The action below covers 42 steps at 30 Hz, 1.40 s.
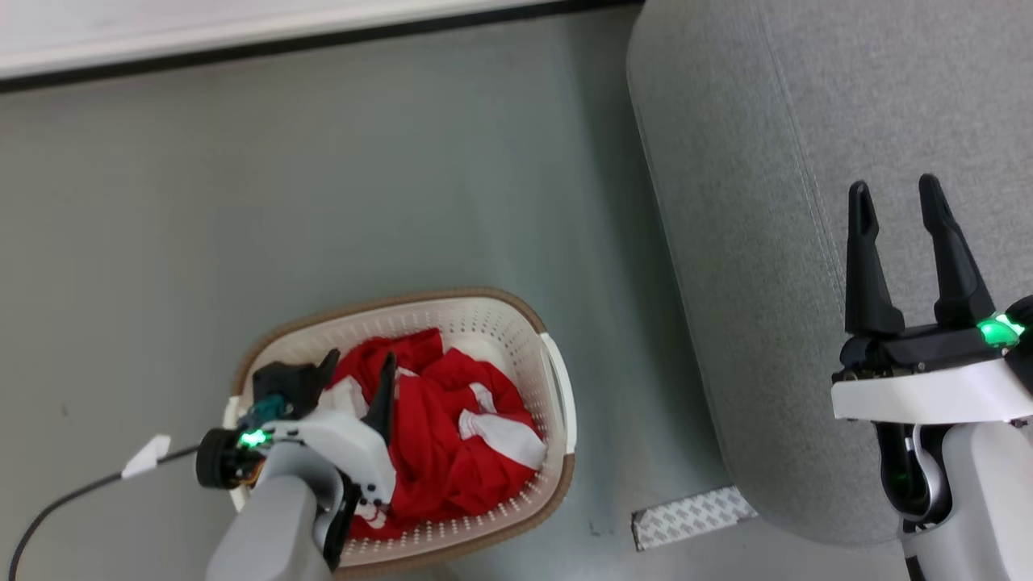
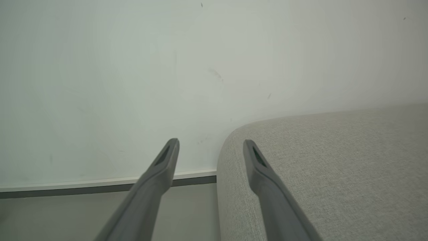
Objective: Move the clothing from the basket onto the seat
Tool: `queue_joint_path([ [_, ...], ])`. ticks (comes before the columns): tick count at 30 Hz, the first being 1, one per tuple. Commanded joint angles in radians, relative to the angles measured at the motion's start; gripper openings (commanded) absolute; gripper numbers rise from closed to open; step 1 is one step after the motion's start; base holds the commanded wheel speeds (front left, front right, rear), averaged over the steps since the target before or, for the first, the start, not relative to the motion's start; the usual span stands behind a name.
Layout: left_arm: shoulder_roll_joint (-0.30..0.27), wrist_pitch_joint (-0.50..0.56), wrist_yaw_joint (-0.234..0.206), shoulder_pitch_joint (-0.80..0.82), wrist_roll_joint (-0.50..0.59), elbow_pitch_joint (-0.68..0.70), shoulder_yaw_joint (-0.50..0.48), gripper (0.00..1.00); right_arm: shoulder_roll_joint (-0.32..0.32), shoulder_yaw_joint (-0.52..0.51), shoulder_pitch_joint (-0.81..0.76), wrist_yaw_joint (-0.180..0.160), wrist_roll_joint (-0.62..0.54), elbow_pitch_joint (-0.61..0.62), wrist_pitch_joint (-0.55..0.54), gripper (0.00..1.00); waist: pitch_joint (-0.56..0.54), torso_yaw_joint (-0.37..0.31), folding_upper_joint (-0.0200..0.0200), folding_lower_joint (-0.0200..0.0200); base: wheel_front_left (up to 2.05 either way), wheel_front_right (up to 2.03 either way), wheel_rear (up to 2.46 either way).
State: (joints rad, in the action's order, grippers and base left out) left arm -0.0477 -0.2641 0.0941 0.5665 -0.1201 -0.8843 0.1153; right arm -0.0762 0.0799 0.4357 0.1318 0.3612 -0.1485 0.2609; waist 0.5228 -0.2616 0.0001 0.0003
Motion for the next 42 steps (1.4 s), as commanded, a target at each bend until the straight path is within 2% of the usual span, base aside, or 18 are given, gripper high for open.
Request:
queue_joint_path([
  [1, -0.006, 0.004, 0.007, 0.040, -0.003, -0.034, 0.008, 1.00, 0.002, -0.007, 0.018, -0.002, 0.003, 0.011, 0.002, 1.00, 0.054, -0.030, -0.0001, -0.0003, 0.00, 0.00, 0.00],
  [9, -0.016, 0.089, 0.019, 0.181, -0.011, -0.252, 0.034, 1.00, 0.018, -0.016, 0.060, -0.002, 0.014, 0.047, 0.002, 1.00, 0.152, -0.073, -0.0001, -0.0003, 0.00, 0.00, 0.00],
  [15, -0.036, 0.181, 0.005, 0.248, 0.010, -0.354, 0.060, 1.00, 0.026, -0.018, 0.079, -0.002, 0.026, 0.066, 0.002, 1.00, 0.207, -0.111, -0.0001, -0.0003, 0.00, 0.00, 0.00],
  [25, -0.093, 0.333, -0.044, 0.316, 0.036, -0.395, 0.100, 1.00, 0.028, 0.010, 0.097, -0.002, 0.066, 0.083, 0.002, 1.00, 0.294, -0.172, -0.0001, -0.0003, 0.00, 0.00, 0.00],
  [29, -0.105, 0.396, -0.034, 0.343, 0.053, -0.399, 0.126, 1.00, 0.028, 0.015, 0.104, -0.002, 0.081, 0.094, 0.002, 1.00, 0.332, -0.189, -0.0001, -0.0003, 0.00, 0.00, 0.00],
  [34, -0.107, 0.461, -0.014, 0.369, 0.073, -0.403, 0.162, 1.00, 0.028, 0.011, 0.110, -0.002, 0.062, 0.112, 0.002, 1.00, 0.367, -0.170, -0.0001, -0.0003, 0.13, 0.13, 0.13],
  [42, -0.123, 0.468, 0.008, 0.378, 0.050, -0.405, 0.171, 1.00, 0.028, 0.034, 0.115, -0.002, 0.030, 0.128, 0.002, 1.00, 0.388, -0.143, -0.0001, -0.0003, 0.12, 0.12, 0.12],
])
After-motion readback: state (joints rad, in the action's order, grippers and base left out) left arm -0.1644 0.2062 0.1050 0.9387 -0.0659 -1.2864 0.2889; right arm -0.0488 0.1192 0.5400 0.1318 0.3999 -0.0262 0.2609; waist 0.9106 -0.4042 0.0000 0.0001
